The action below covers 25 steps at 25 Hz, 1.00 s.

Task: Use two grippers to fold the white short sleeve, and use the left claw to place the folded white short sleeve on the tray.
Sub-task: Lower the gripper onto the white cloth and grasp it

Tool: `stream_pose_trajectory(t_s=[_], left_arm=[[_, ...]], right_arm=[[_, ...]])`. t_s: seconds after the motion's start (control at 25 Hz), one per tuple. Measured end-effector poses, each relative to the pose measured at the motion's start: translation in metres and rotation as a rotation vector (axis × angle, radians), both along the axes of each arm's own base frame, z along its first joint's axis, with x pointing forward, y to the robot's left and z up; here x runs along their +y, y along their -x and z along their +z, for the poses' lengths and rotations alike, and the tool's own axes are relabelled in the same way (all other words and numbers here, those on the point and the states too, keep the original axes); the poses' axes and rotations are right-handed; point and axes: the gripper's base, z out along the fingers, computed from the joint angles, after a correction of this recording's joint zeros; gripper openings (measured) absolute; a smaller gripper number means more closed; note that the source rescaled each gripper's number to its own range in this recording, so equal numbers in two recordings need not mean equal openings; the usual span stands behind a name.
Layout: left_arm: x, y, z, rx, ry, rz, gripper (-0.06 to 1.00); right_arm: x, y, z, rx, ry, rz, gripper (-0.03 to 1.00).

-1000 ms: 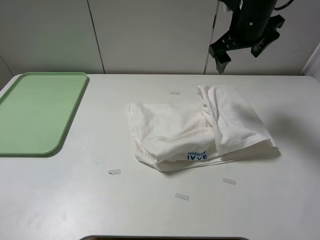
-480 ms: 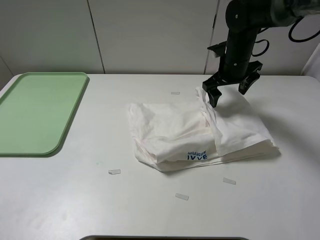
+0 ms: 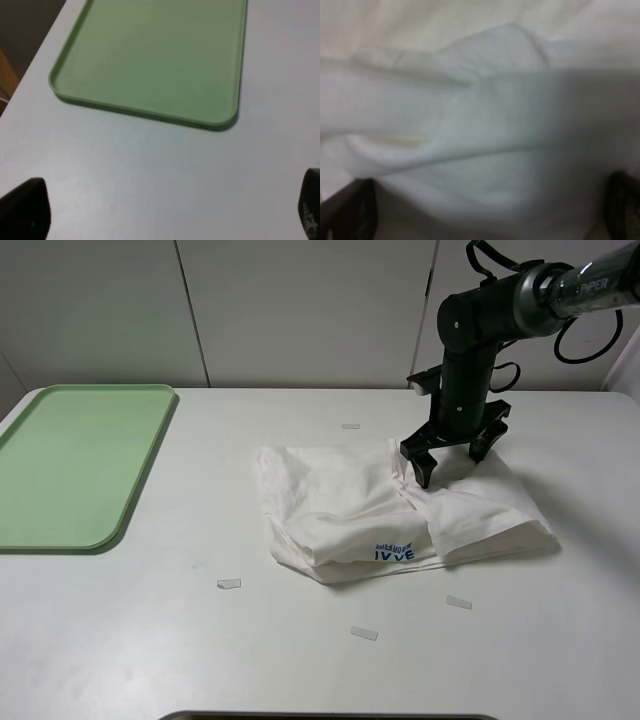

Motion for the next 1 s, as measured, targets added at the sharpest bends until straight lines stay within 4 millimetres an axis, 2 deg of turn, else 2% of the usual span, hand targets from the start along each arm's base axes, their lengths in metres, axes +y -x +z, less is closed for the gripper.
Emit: stream_pose_trajectory(t_s=[0.12,0.2,0.44,0.48,0.56,0.64,0.84,0.92,1.0], left_arm=[[0.000,0.000,0.000,0.000,0.000,0.000,0.99],[0.000,0.000,0.000,0.000,0.000,0.000,0.99],[0.000,0.000,0.000,0.000,0.000,0.000,0.99],[0.000,0.000,0.000,0.000,0.000,0.000,0.99],[0.000,0.000,0.000,0.000,0.000,0.000,0.99],[0.000,0.000,0.000,0.000,0.000,0.000,0.99],[0.000,0.000,0.000,0.000,0.000,0.000,0.99],[0.000,0.000,0.000,0.000,0.000,0.000,0.99],[0.000,0.000,0.000,0.000,0.000,0.000,0.99]], right_arm=[[0.000,0.001,-0.003,-0.002,-0.001,0.008,1.00],[-0.001,0.000,0.005,-0.019,0.002,0.006,1.00],[-0.004,0.005,0.092,-0.186,-0.029,0.005,1.00],[-0.004,0.005,0.092,-0.186,-0.029,0.005,1.00],[-0.007,0.014,0.123,-0.234,-0.042,0.001,1.00],[-0.011,0.024,0.144,-0.251,-0.046,-0.006,1.00],[-0.016,0.049,0.186,-0.277,-0.088,-0.026,1.00],[-0.019,0.062,0.193,-0.277,-0.103,-0.030,1.00],[-0.024,0.079,0.190,-0.248,-0.097,-0.031,1.00]])
